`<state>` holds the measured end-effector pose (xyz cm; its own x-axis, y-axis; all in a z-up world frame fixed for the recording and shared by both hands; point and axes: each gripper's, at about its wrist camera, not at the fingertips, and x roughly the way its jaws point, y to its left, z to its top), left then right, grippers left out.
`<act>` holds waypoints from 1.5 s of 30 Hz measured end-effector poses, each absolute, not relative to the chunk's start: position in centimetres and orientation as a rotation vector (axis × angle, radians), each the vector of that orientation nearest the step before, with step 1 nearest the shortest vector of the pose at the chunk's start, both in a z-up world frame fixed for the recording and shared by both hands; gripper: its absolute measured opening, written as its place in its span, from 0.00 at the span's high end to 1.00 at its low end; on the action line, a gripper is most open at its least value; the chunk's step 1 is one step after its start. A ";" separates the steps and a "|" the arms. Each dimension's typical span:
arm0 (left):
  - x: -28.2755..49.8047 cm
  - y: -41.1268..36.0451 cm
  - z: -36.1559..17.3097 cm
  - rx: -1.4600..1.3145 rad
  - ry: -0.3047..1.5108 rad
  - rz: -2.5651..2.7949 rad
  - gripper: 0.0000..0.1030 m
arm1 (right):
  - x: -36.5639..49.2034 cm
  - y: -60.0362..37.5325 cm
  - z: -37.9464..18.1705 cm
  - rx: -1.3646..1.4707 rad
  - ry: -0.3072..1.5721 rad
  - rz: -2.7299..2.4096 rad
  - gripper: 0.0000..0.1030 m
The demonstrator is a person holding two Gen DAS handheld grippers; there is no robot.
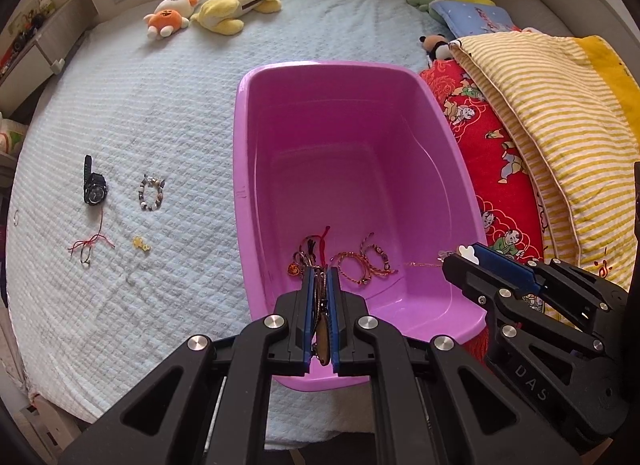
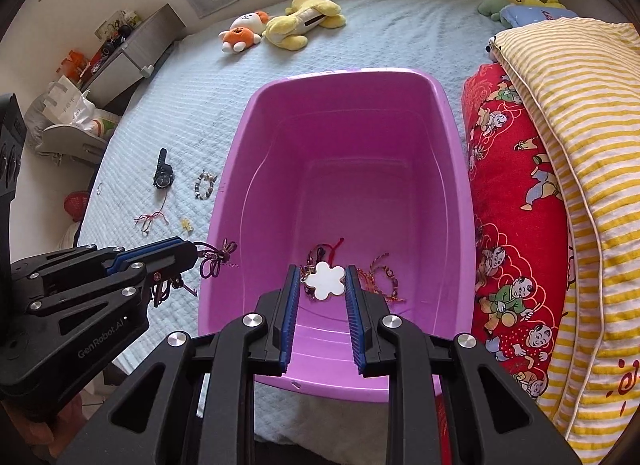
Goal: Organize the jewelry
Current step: 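Open both tools to drop the bracelet and pendant into the tub, then withdraw both open tools from the tub back over the bed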
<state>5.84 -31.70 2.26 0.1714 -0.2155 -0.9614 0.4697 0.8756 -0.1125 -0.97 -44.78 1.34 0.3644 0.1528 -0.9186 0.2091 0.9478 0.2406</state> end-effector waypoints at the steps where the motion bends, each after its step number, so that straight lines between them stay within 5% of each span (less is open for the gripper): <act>1: 5.9 -31.7 2.2 0.232 1.316 -0.489 0.93 | -1.0 -44.8 1.2 0.341 1.207 -0.039 0.79; 5: 5.8 -31.6 2.1 0.244 1.315 -0.480 0.93 | -0.9 -44.7 1.1 0.326 1.212 -0.041 0.78; 7: 5.9 -31.5 2.1 0.248 1.315 -0.473 0.86 | -0.8 -44.7 1.0 0.320 1.220 -0.044 0.64; 9: 5.9 -31.3 2.1 0.240 1.316 -0.464 0.55 | -0.8 -44.9 0.8 0.325 1.225 -0.052 0.49; 14: 6.3 -30.1 2.5 0.179 1.305 -0.433 0.24 | -1.0 -46.0 0.4 0.369 1.246 -0.081 0.45; 45: 5.8 -28.7 2.3 0.185 1.306 -0.405 0.24 | -1.2 -45.4 0.3 0.399 1.282 -0.063 0.39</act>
